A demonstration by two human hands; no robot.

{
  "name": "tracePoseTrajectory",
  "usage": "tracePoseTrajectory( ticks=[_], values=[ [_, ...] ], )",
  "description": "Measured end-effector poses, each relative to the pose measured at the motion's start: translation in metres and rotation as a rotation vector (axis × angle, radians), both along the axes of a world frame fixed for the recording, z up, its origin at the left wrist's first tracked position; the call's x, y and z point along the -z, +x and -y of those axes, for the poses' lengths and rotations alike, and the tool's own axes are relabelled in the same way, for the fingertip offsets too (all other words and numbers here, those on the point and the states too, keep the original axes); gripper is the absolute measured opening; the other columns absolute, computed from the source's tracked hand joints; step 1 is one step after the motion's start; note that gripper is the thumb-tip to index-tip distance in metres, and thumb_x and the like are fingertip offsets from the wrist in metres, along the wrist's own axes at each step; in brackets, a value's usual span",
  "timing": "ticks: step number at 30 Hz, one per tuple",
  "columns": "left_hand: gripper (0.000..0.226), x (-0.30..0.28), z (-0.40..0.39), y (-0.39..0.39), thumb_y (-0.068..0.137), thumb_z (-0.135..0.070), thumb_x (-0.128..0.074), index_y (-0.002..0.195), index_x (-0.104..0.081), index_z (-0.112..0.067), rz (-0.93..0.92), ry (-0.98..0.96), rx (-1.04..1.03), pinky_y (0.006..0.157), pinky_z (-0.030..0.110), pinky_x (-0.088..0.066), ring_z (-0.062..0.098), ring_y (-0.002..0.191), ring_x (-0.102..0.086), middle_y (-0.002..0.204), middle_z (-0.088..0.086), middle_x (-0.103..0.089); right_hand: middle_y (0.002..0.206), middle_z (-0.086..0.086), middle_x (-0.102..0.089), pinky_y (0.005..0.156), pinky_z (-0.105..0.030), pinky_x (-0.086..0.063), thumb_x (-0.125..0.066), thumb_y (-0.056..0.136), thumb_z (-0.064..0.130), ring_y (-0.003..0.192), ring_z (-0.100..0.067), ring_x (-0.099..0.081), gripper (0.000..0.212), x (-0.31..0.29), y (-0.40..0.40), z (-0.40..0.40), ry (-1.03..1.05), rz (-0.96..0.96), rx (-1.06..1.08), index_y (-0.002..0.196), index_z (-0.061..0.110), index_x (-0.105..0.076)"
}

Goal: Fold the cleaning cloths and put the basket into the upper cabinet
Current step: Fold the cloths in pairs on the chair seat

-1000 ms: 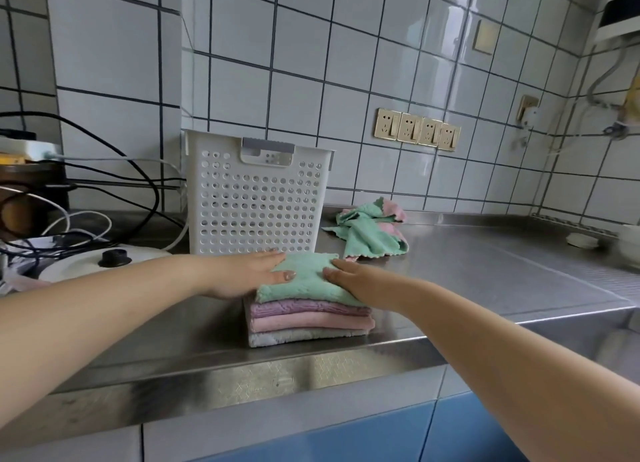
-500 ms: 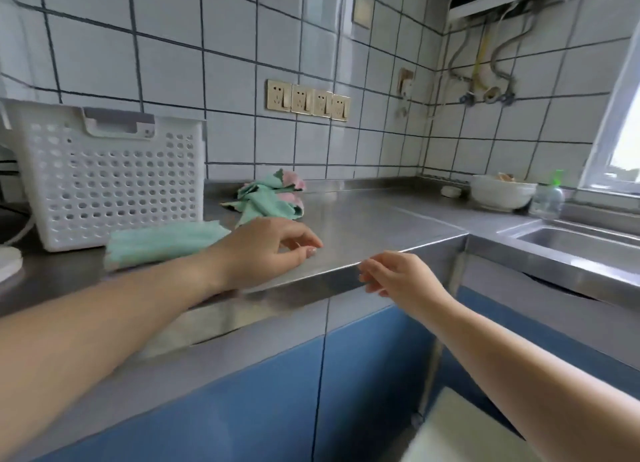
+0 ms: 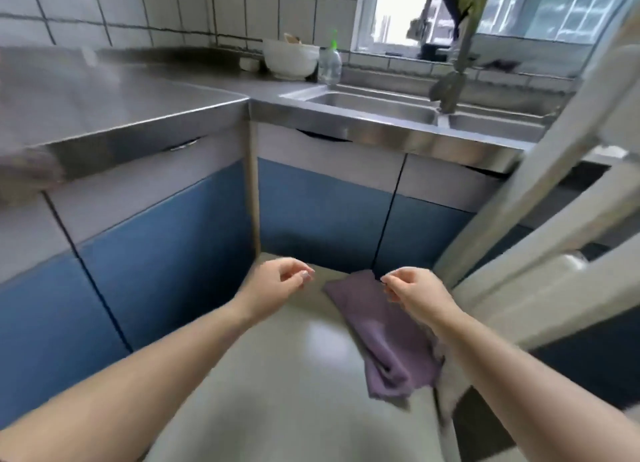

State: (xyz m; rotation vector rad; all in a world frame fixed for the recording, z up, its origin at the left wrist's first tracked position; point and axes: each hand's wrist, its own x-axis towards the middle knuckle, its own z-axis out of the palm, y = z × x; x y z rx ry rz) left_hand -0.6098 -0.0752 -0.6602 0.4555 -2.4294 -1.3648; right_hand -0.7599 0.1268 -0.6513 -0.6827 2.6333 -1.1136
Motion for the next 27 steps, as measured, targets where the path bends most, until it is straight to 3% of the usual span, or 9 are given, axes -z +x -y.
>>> tracePoseTrajectory(
  ticks=[1, 4, 10, 12, 14, 16, 20, 23, 27],
  values=[
    [0.014, 0.018, -0.012, -0.011, 0.091, -0.012, -0.057, 0.093, -0.069, -0.018, 0.035, -0.004, 0.022, 0.072, 0.017, -0.048, 0.005, 0.079, -0.064, 0.084, -0.005, -0.070, 0.081, 0.008, -0.070, 0.075, -0.028, -0.051, -0.050, 0.091, 0.027, 0.082, -0.015, -0.065, 0.021, 0.017, -0.005, -0.008, 0.153, 0.029, -0.002, 0.083, 0.021, -0.069],
    [0.013, 0.065, -0.047, -0.033, 0.090, -0.015, -0.059, 0.096, -0.070, -0.018, 0.180, -0.059, 0.129, 0.074, 0.015, -0.046, 0.009, 0.085, -0.064, 0.088, -0.006, -0.069, 0.093, -0.001, -0.068, 0.073, -0.021, -0.045, -0.036, 0.095, 0.020, 0.088, -0.017, -0.060, 0.026, 0.079, 0.005, -0.026, 0.609, 0.562, -0.231, 0.101, 0.008, -0.058],
    [0.026, 0.123, -0.101, -0.041, 0.084, -0.031, -0.057, 0.108, -0.066, -0.026, 0.397, -0.395, 0.392, 0.089, 0.027, -0.043, 0.018, 0.105, -0.054, 0.112, 0.000, -0.058, 0.111, -0.004, -0.057, 0.069, -0.027, -0.034, -0.053, 0.087, 0.024, 0.105, -0.026, -0.056, 0.025, 0.129, 0.038, -0.059, 0.687, -0.113, -0.308, 0.110, 0.023, -0.062],
    [0.026, 0.130, -0.113, -0.042, 0.082, -0.037, -0.058, 0.104, -0.064, -0.026, 0.385, -0.500, 0.401, 0.089, 0.028, -0.039, 0.019, 0.105, -0.049, 0.112, 0.000, -0.053, 0.096, -0.005, -0.057, 0.061, -0.027, -0.028, -0.064, 0.080, 0.026, 0.090, -0.027, -0.059, 0.019, 0.136, 0.045, -0.061, 0.638, -0.298, -0.273, 0.098, 0.020, -0.065],
    [0.027, 0.136, -0.122, -0.044, 0.081, -0.040, -0.055, 0.102, -0.062, -0.025, 0.357, -0.599, 0.356, 0.089, 0.029, -0.038, 0.022, 0.106, -0.047, 0.111, 0.000, -0.052, 0.066, 0.000, -0.055, 0.046, -0.025, -0.023, -0.084, 0.055, 0.032, 0.056, -0.022, -0.058, 0.027, 0.143, 0.047, -0.060, 0.675, -0.354, -0.266, 0.067, 0.019, -0.064],
    [0.027, 0.142, -0.127, -0.044, 0.083, -0.041, -0.051, 0.101, -0.061, -0.024, 0.319, -0.638, 0.303, 0.087, 0.031, -0.039, 0.024, 0.105, -0.048, 0.109, 0.000, -0.053, 0.054, 0.004, -0.050, 0.037, -0.024, -0.025, -0.089, 0.041, 0.032, 0.044, -0.019, -0.051, 0.034, 0.153, 0.044, -0.062, 0.649, -0.381, -0.199, 0.055, 0.022, -0.060],
    [0.019, 0.140, -0.121, -0.042, 0.088, -0.035, -0.054, 0.098, -0.067, -0.026, 0.224, -0.411, 0.206, 0.087, 0.025, -0.039, 0.017, 0.102, -0.050, 0.104, -0.003, -0.056, 0.061, 0.006, -0.053, 0.043, -0.029, -0.040, -0.070, 0.067, 0.041, 0.054, -0.021, -0.055, 0.018, 0.140, 0.043, -0.058, 0.464, -0.461, -0.166, 0.062, 0.025, -0.063],
    [0.012, 0.115, -0.110, -0.042, 0.086, -0.025, -0.059, 0.089, -0.071, -0.023, 0.146, -0.152, 0.151, 0.083, 0.022, -0.042, 0.011, 0.095, -0.057, 0.095, -0.003, -0.065, 0.067, 0.006, -0.056, 0.051, -0.033, -0.042, -0.045, 0.081, 0.048, 0.061, -0.020, -0.056, 0.031, 0.119, 0.044, -0.051, 0.269, -0.492, -0.146, 0.071, 0.022, -0.057],
    [0.015, 0.069, -0.091, -0.039, 0.083, -0.020, -0.055, 0.074, -0.062, -0.029, 0.076, 0.137, 0.079, 0.076, 0.025, -0.048, 0.007, 0.081, -0.063, 0.080, -0.011, -0.069, 0.077, 0.007, -0.060, 0.060, -0.033, -0.044, -0.041, 0.084, 0.051, 0.069, -0.016, -0.055, 0.033, 0.075, 0.048, -0.031, 0.145, -0.417, -0.177, 0.083, 0.022, -0.057]
  ],
)
